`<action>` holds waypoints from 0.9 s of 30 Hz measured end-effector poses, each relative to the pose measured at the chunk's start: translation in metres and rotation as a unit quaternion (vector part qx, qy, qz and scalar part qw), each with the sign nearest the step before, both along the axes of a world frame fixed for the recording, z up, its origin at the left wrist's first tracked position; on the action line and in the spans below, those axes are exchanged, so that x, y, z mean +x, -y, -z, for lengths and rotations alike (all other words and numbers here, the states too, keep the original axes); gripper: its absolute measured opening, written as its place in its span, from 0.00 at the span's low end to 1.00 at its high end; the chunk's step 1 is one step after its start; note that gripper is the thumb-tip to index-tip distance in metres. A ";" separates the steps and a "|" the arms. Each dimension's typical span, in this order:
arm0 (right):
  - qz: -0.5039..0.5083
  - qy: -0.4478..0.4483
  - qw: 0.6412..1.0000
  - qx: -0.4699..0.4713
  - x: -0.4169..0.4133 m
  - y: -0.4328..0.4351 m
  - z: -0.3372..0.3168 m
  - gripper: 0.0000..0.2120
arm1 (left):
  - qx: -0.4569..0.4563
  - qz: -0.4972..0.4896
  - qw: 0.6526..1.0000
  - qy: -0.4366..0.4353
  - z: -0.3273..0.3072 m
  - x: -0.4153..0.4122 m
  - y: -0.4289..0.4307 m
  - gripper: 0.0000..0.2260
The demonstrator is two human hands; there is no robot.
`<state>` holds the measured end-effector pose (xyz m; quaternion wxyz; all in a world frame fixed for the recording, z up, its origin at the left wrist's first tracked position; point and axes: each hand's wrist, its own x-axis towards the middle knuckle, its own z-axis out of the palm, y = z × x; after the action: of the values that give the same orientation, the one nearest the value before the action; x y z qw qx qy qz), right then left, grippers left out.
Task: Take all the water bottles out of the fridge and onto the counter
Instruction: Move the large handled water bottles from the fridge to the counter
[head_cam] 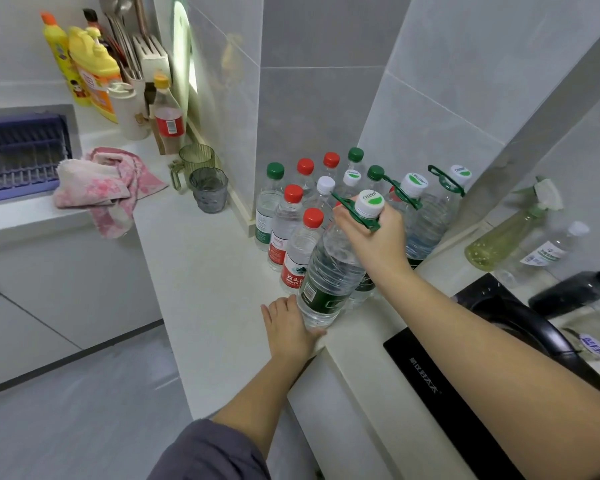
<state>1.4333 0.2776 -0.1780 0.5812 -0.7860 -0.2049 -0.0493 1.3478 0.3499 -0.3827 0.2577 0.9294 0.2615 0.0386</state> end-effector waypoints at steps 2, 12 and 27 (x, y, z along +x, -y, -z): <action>-0.002 0.005 1.000 0.000 0.000 0.000 0.001 0.08 | 0.008 0.010 1.000 -0.018 -0.004 0.000 -0.001 0.38; 0.000 0.003 1.000 0.018 -0.003 -0.001 0.003 0.10 | -0.059 -0.005 0.996 -0.073 -0.039 0.016 -0.065 0.37; 0.013 0.028 0.998 0.045 -0.006 -0.006 0.009 0.13 | -0.217 -0.016 0.976 0.020 -0.042 0.080 -0.090 0.45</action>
<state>1.4272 0.2836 -0.1867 0.6097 -0.7598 -0.2081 -0.0879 1.4275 0.4395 -0.3407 0.4576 0.8461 0.2734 0.0034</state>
